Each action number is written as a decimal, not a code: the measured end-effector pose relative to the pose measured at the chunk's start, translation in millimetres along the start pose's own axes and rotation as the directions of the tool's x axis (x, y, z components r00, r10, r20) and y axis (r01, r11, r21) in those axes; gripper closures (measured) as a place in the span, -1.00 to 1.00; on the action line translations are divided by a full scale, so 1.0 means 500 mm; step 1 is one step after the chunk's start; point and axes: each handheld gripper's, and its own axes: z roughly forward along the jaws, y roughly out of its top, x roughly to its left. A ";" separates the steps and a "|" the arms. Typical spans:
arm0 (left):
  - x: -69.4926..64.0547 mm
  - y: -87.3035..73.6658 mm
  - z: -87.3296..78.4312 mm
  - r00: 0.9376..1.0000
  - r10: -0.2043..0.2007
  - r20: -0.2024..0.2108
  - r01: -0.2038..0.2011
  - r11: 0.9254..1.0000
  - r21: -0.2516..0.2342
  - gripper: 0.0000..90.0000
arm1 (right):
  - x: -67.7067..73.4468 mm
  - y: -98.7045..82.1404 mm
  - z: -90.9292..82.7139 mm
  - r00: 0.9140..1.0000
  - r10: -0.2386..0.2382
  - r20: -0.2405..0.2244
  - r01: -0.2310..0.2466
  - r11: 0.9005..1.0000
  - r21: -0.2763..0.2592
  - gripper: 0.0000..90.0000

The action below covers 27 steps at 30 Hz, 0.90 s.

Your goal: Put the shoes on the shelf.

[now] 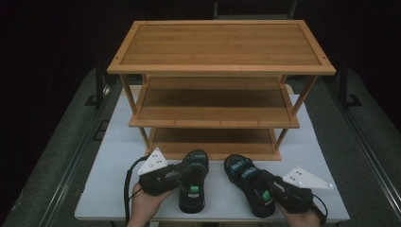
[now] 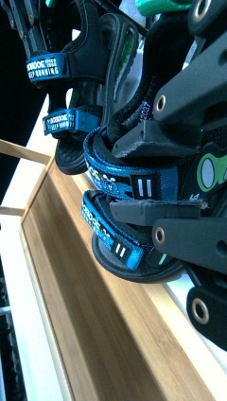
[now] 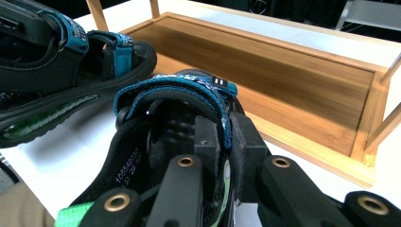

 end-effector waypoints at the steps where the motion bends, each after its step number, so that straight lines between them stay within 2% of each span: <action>1: -0.001 0.001 0.001 1.000 0.002 0.001 -0.002 1.000 0.001 0.58 | 0.001 0.001 0.001 1.000 0.001 0.000 -0.001 1.000 -0.003 0.83; 14: -0.005 0.011 0.022 1.000 0.018 0.007 -0.018 1.000 0.005 0.58 | 0.007 0.013 0.017 1.000 0.016 0.017 -0.016 1.000 -0.021 0.83; 27: -0.015 0.035 0.037 0.999 0.037 0.010 -0.037 0.999 -0.023 0.58 | 0.020 0.032 0.045 0.998 0.043 0.045 -0.042 0.999 -0.027 0.83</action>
